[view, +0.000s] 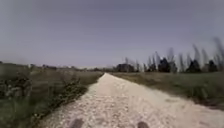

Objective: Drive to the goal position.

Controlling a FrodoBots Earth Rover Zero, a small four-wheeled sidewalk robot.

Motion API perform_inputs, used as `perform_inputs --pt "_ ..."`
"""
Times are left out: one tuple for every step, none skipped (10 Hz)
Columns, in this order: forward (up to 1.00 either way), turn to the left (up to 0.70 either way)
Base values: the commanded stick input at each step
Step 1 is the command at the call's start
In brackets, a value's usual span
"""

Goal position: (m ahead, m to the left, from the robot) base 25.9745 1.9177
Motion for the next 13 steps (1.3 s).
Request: perform_inputs --pt "0.70 0.00" --pt "0.70 0.00" --pt "0.70 0.00" --pt "0.70 0.00" --pt "0.70 0.00" --pt "0.70 0.00" --pt "0.70 -0.32" --pt "0.70 -0.35" --pt "0.70 -0.35" --pt "0.70 -0.31" --pt "0.70 -0.20" --pt "0.70 -0.03" --pt "0.70 0.00"
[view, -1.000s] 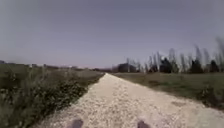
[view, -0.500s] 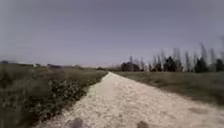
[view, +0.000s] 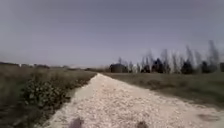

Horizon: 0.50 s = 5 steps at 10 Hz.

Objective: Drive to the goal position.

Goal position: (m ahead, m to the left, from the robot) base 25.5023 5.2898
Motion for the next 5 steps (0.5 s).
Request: perform_inputs --pt "0.70 0.00" --pt "0.70 0.00" --pt "0.70 0.00" --pt "0.70 0.00" --pt "0.70 0.00"
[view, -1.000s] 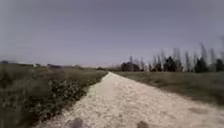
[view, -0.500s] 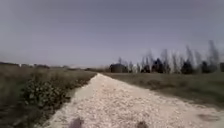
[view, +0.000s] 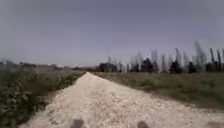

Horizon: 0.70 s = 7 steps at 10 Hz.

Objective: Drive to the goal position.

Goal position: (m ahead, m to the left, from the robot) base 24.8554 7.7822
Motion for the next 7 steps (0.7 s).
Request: perform_inputs --pt "0.70 0.00" --pt "0.70 0.00" --pt "0.70 0.00" --pt "0.70 0.00" --pt "0.70 0.00" --pt "0.70 0.00" --pt "0.70 0.00"
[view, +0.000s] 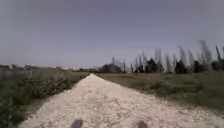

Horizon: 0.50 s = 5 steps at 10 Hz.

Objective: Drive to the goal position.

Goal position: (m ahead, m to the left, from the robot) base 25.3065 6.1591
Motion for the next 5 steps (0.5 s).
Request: perform_inputs --pt "0.70 0.00" --pt "0.70 0.00" --pt "0.70 0.00" --pt "0.70 0.00" --pt "0.70 0.00"
